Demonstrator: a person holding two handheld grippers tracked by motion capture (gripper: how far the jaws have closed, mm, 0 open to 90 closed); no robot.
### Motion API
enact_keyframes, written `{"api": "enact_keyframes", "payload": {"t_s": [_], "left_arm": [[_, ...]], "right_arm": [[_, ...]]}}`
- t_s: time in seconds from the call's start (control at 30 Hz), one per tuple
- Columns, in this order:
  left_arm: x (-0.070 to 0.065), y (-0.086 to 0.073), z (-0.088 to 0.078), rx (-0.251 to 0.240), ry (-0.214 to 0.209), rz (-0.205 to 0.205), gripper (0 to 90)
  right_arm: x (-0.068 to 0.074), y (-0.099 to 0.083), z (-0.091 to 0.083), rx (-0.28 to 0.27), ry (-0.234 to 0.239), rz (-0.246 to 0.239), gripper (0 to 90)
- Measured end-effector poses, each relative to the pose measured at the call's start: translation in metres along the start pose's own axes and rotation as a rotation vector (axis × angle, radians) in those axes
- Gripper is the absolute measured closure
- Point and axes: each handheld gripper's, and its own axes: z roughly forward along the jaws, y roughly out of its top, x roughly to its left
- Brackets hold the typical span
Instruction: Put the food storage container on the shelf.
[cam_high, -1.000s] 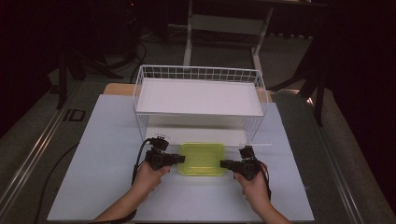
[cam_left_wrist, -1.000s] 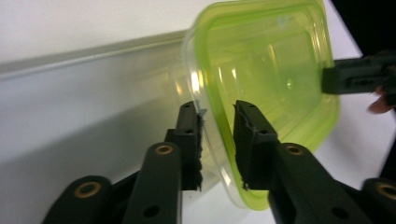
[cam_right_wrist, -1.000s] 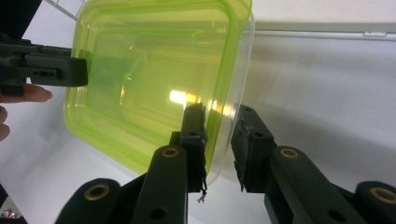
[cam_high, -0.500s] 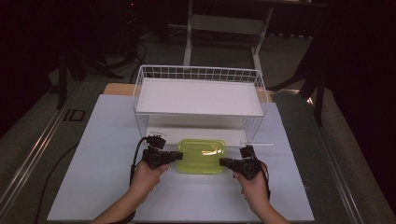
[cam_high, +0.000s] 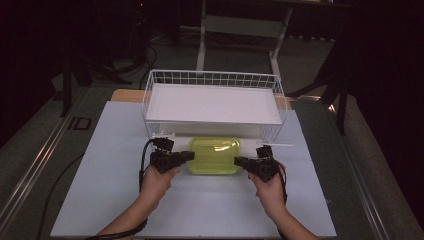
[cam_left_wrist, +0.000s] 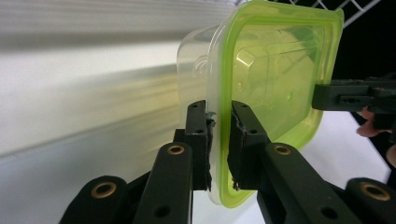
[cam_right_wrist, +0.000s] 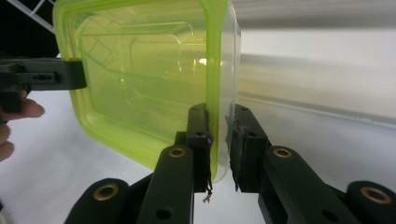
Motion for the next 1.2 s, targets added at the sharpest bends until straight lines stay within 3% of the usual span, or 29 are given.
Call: {"api": "enact_keyframes", "payload": {"t_s": [0.4, 0.83, 1.1, 1.2], "left_arm": [[0.015, 0.002, 0.017, -0.039, 0.035, 0.001, 79.2], [0.021, 0.010, 0.039, -0.014, 0.075, 0.007, 78.2], [0.025, 0.012, 0.048, -0.060, 0.059, -0.010, 75.9], [0.024, 0.011, 0.051, -0.073, 0.080, 0.014, 73.2]], "right_arm": [[-0.006, 0.006, 0.018, -0.017, -0.032, 0.004, 79.1], [-0.021, 0.009, 0.039, -0.016, -0.080, 0.037, 79.0], [-0.026, 0.013, 0.041, -0.043, -0.093, 0.049, 78.8], [-0.027, 0.015, 0.042, -0.057, -0.093, 0.049, 77.9]]}}
